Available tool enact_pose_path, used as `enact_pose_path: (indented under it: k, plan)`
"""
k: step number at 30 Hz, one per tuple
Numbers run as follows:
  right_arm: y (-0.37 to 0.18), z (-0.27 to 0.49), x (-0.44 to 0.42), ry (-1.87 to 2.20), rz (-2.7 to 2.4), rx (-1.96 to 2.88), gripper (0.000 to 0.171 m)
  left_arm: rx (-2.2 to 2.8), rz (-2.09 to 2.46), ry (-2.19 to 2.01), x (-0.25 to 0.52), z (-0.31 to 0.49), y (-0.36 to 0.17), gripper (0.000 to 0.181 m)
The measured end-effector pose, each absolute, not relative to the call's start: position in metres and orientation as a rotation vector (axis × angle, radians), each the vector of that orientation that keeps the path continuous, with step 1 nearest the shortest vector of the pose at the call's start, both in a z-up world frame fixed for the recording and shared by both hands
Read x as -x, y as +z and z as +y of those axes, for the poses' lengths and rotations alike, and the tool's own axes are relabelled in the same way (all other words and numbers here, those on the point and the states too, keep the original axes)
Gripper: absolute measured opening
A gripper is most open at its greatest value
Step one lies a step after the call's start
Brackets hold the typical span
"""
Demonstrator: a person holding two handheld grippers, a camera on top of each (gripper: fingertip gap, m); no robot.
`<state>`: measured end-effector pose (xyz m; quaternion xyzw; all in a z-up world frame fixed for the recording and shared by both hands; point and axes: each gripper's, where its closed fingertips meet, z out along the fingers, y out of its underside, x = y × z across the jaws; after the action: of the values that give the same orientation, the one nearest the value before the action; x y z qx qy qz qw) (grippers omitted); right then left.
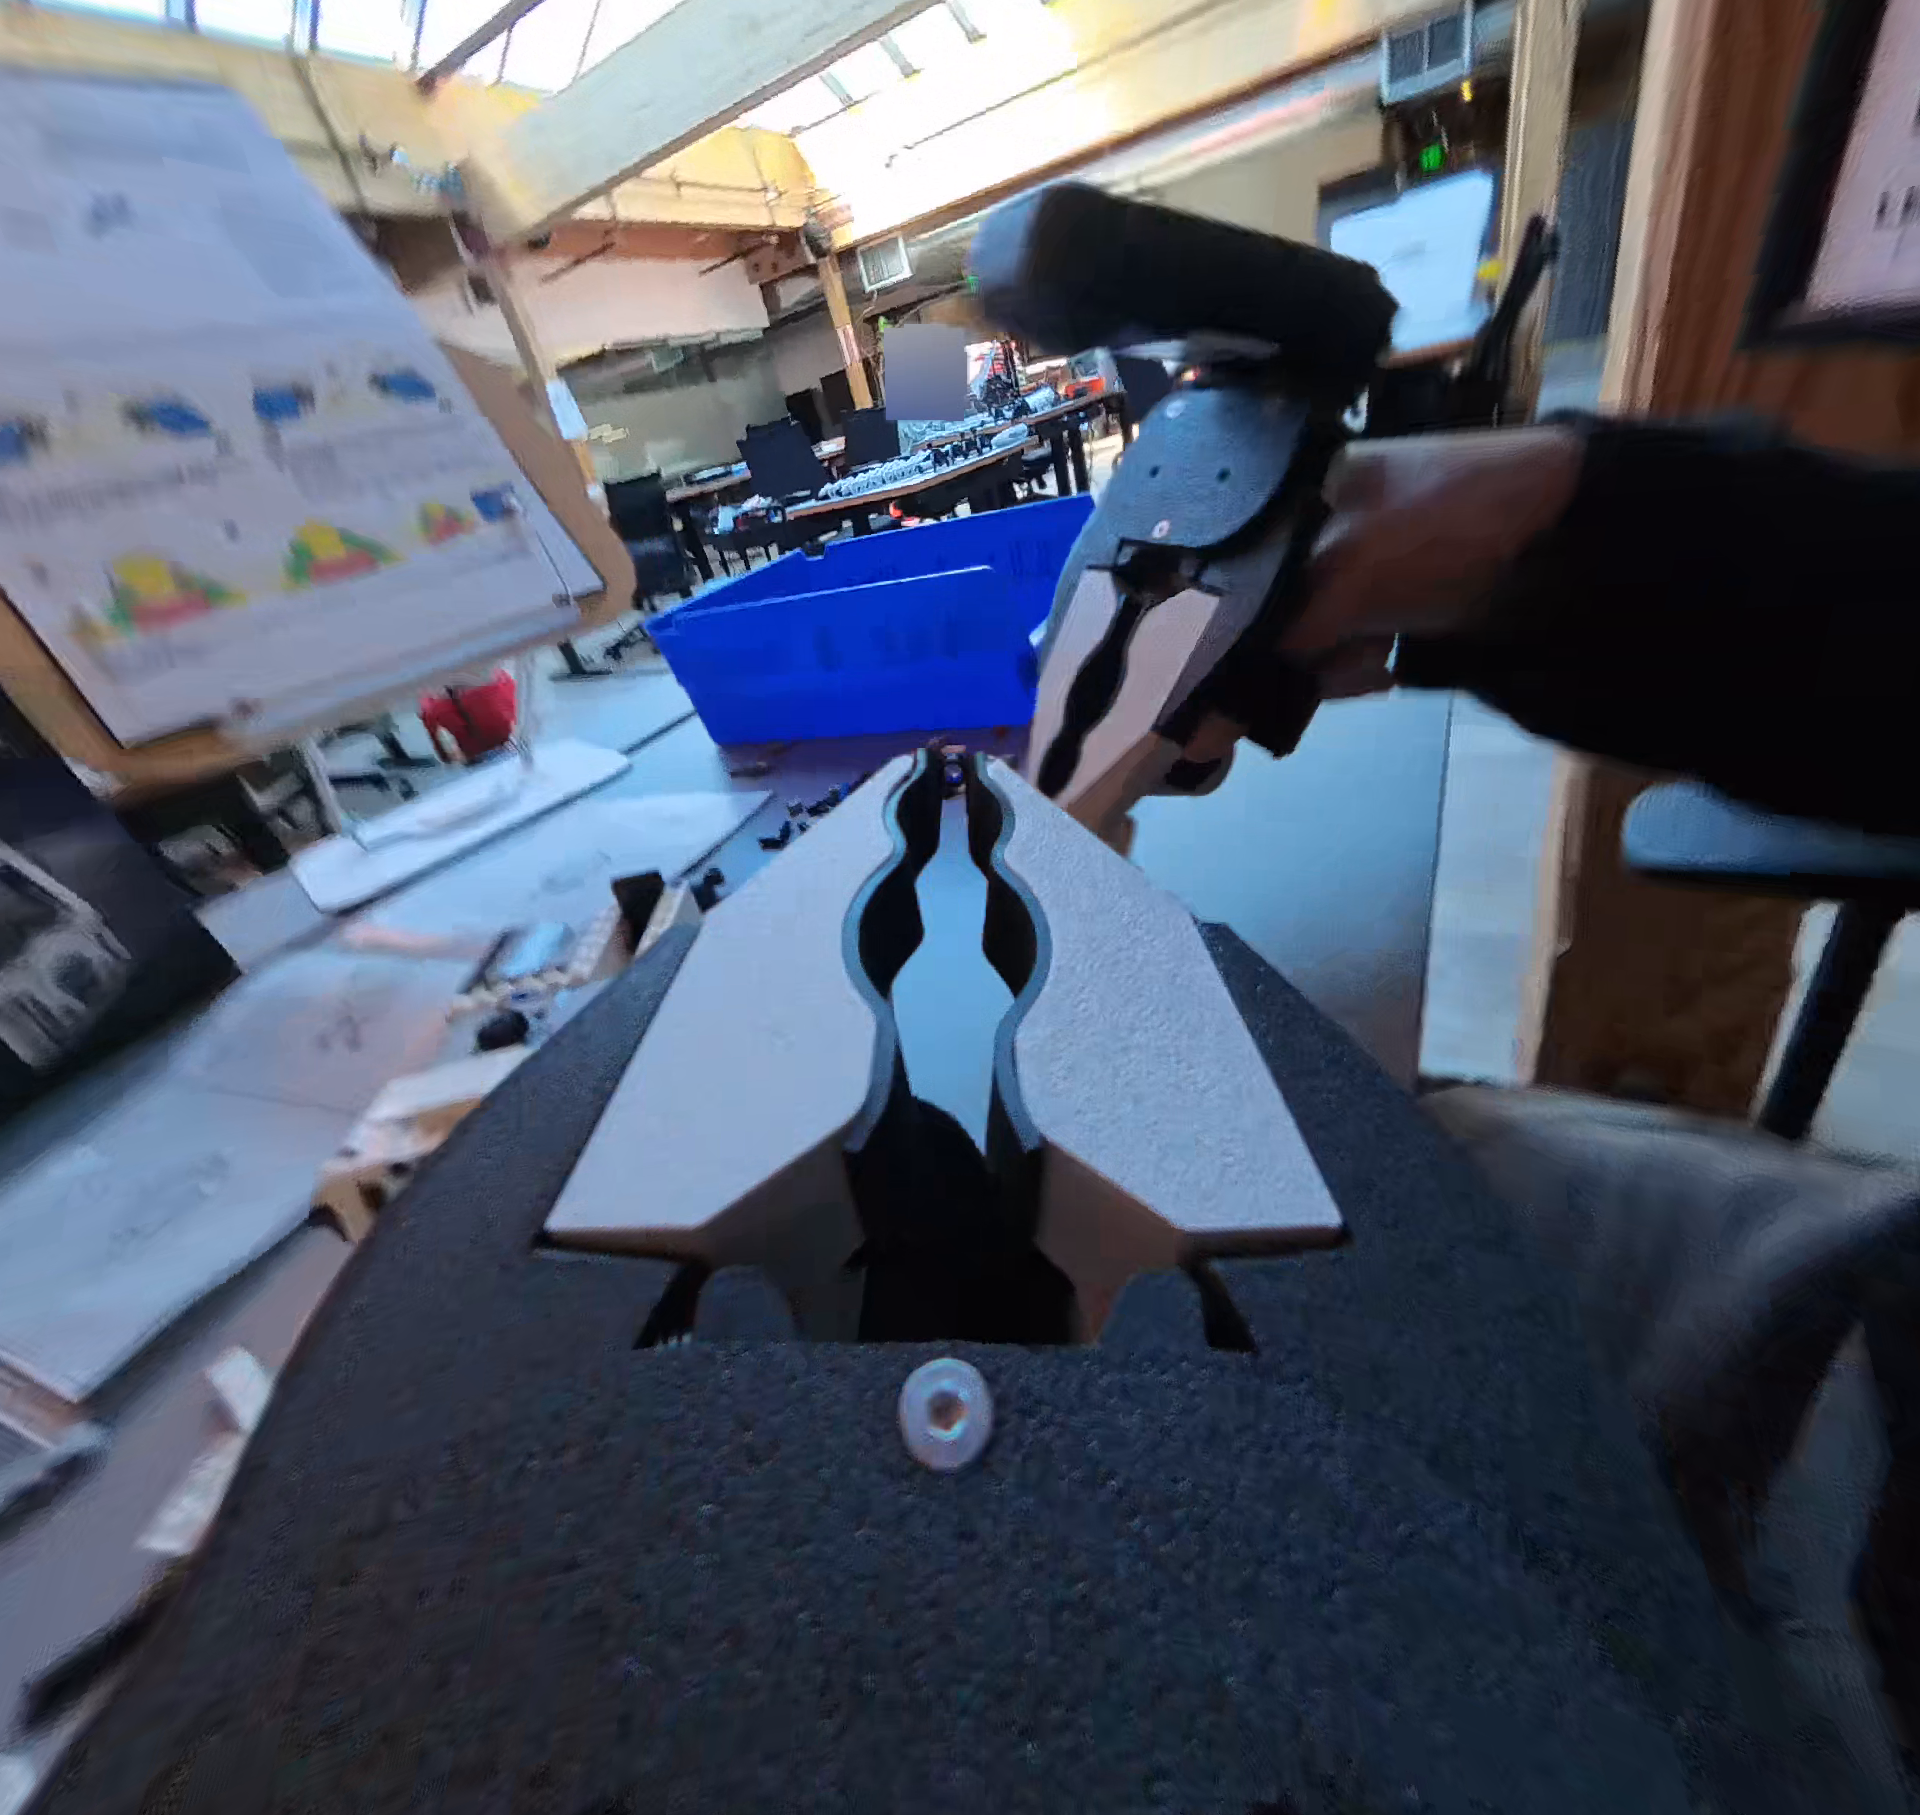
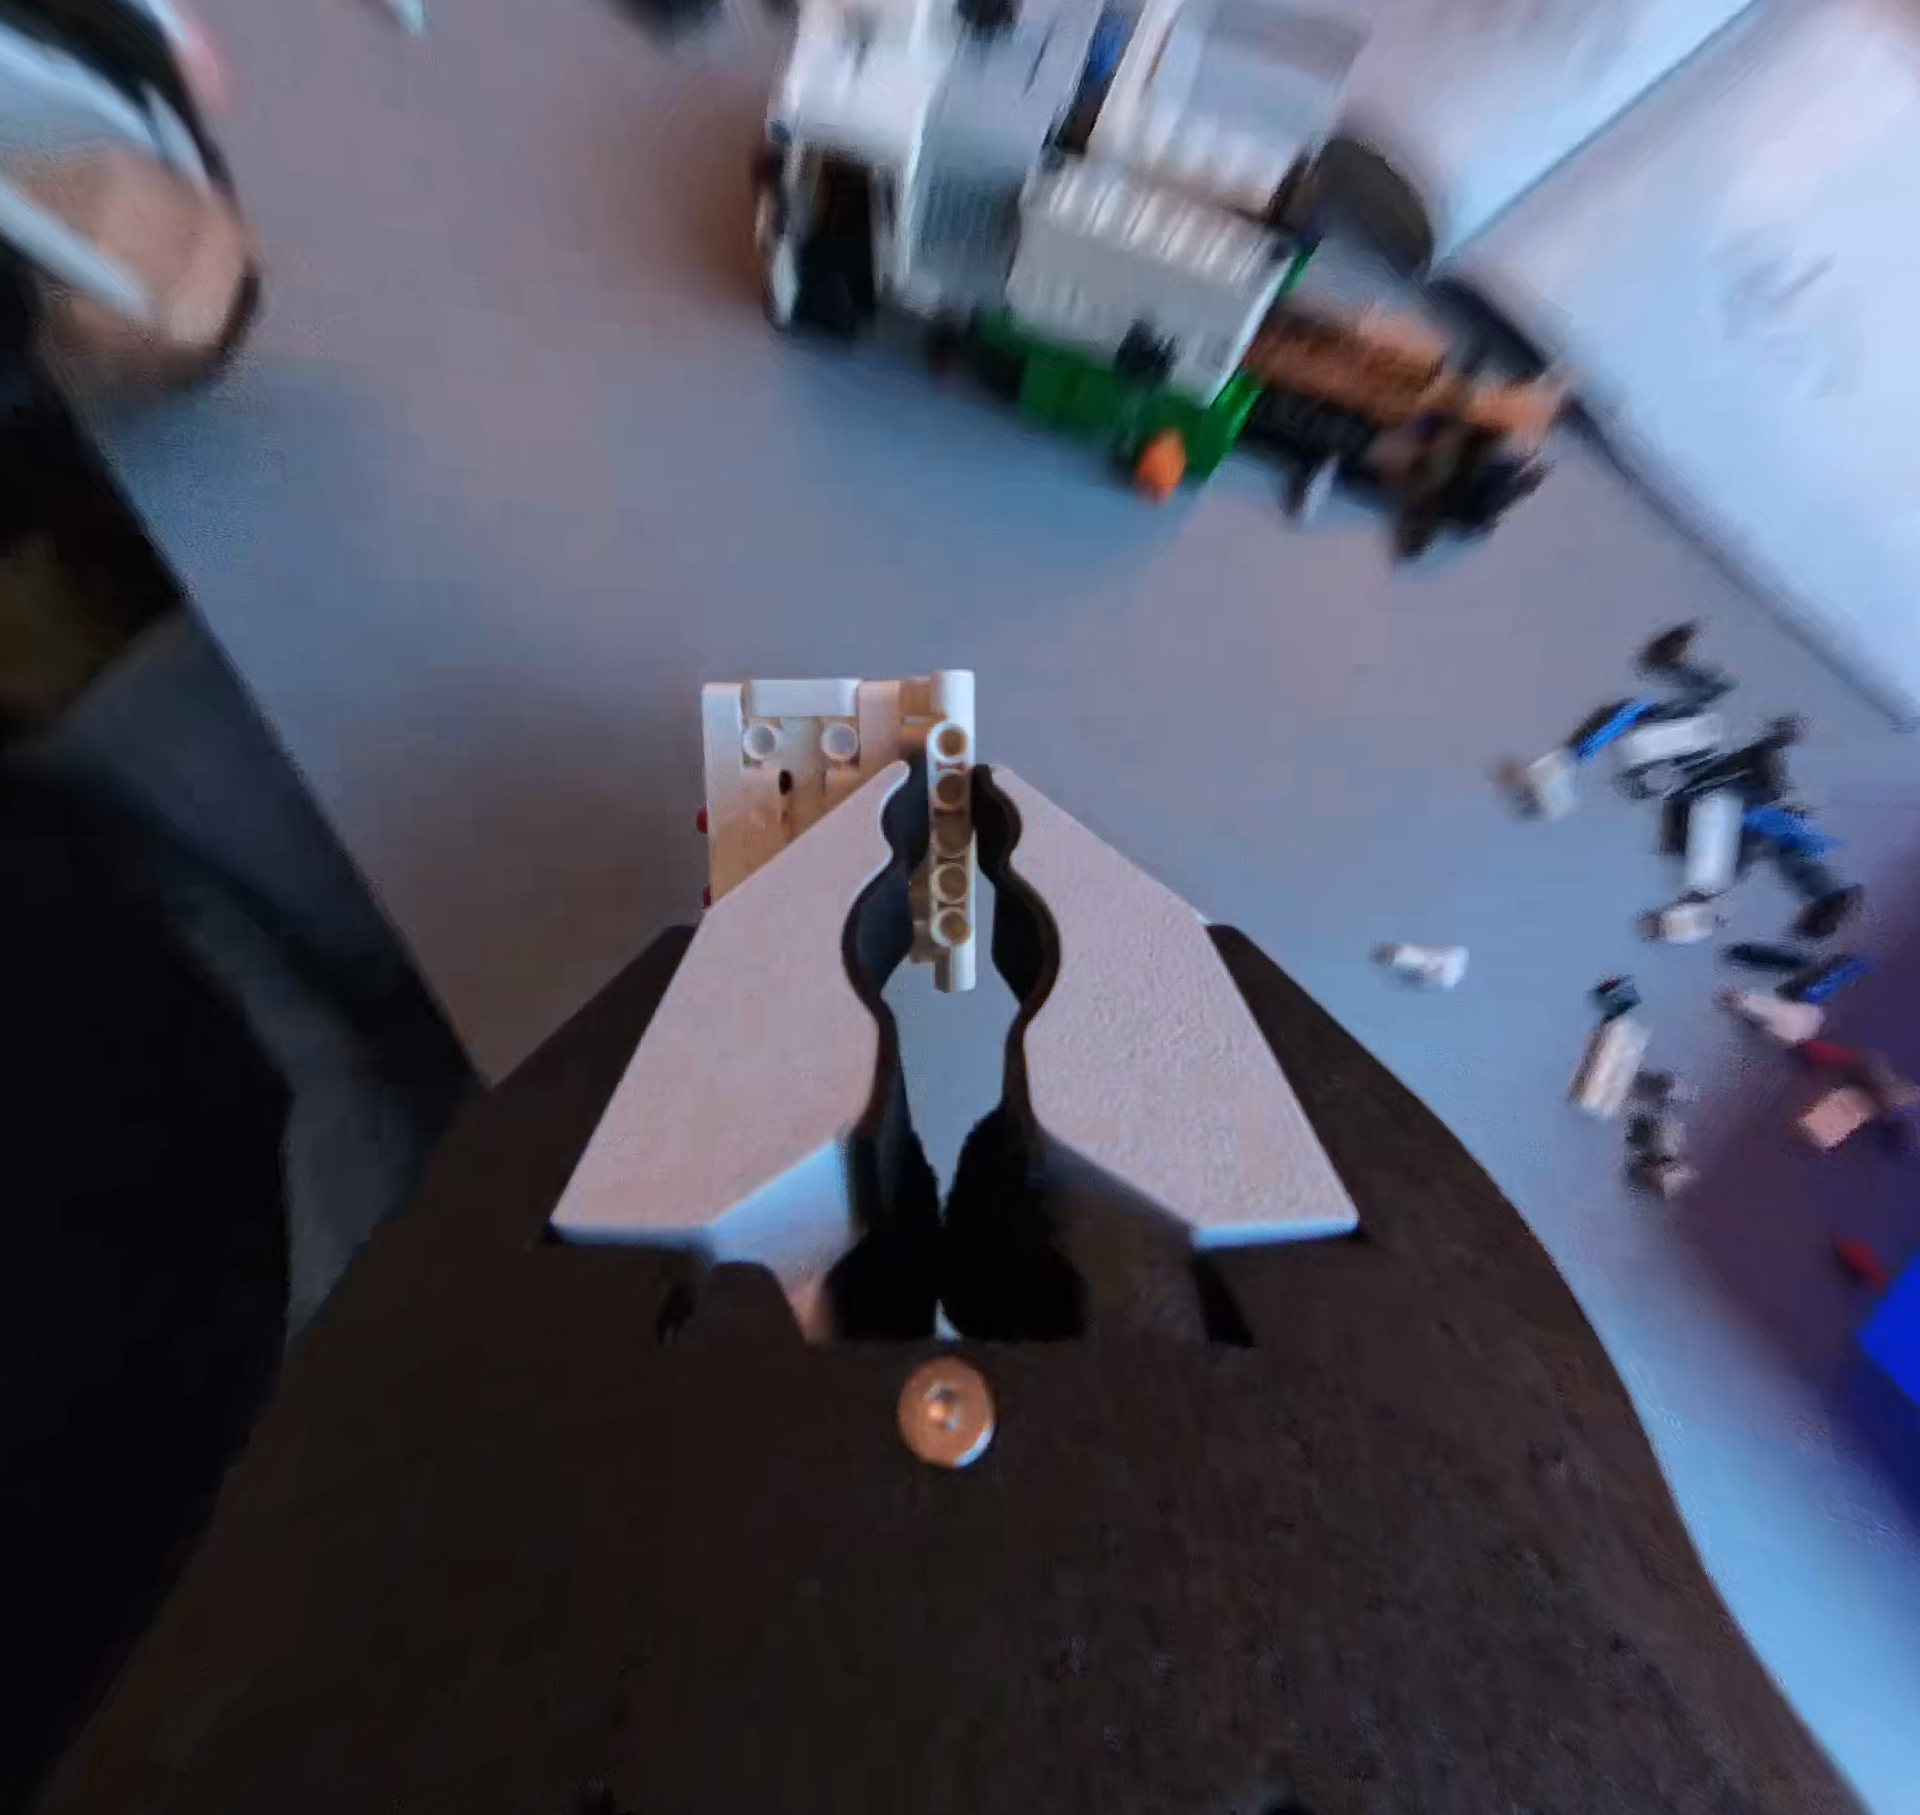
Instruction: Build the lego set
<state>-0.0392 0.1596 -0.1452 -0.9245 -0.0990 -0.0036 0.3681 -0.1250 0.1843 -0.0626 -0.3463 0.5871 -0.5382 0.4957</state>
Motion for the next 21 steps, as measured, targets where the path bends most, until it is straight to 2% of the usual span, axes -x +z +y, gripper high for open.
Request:
enact_pose_path:
  k: [5,9,13,16,17,19,21]
  plan:
    - [-0.186,0.141,0.047,0.083,-0.285,2.589,0.007,0.645,1.474,-1.246,0.128,0.172,-0.065,0.003]
    - [-0.187,0.145,0.048,0.170,-0.238,2.551,0.006,0.595,1.463,-1.280,0.128,0.168,-0.068,0.003]
    - [-0.185,0.147,0.050,0.352,-0.141,2.493,0.026,0.562,1.474,-1.282,0.127,0.164,-0.072,0.003]
    - [-0.150,0.152,0.064,0.592,-0.097,2.301,0.047,0.540,1.481,-1.294,0.129,0.161,-0.073,0.003]
    - [-0.131,0.154,0.072,0.704,-0.089,2.194,0.048,0.530,1.478,-1.303,0.130,0.160,-0.072,0.003]
    - [-0.089,0.153,0.101,1.009,-0.116,1.953,0.039,0.508,1.472,-1.315,0.132,0.157,-0.070,0.003]
    - [-0.075,0.152,0.123,1.246,-0.115,1.842,0.034,0.498,1.467,-1.321,0.133,0.156,-0.069,0.003]
